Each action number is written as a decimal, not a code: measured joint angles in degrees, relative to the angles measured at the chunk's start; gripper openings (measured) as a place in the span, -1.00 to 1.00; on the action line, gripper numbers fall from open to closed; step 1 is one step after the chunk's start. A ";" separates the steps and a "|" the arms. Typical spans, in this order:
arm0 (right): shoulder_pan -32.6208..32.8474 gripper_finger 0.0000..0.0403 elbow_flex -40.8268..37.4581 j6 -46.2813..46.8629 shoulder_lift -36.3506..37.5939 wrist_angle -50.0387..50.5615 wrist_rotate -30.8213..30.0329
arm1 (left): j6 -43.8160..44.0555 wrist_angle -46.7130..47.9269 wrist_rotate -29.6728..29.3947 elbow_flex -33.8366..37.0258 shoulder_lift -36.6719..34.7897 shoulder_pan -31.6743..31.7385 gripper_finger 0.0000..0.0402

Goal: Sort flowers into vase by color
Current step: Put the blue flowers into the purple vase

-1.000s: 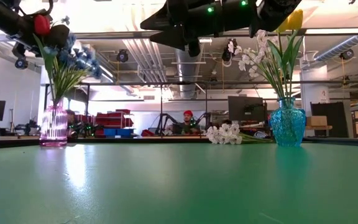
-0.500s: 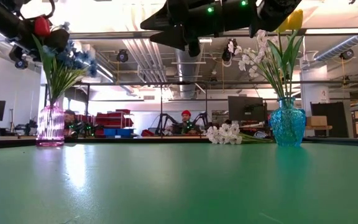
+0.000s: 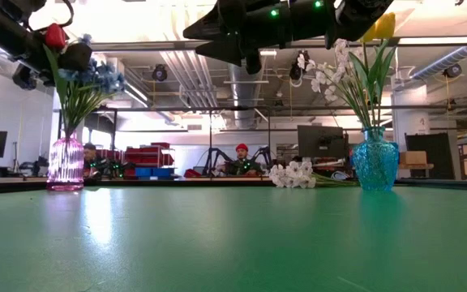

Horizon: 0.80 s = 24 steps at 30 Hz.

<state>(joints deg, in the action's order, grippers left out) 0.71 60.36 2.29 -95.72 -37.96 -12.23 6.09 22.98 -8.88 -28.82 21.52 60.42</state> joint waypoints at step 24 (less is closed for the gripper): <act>-2.77 0.13 15.84 -11.04 -0.02 14.89 -17.31 | 0.94 4.57 -0.17 -2.89 -0.13 0.00 0.25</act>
<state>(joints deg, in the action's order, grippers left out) -2.06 76.20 -8.75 -95.74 -23.06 -29.54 7.03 27.55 -9.06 -31.70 21.39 60.42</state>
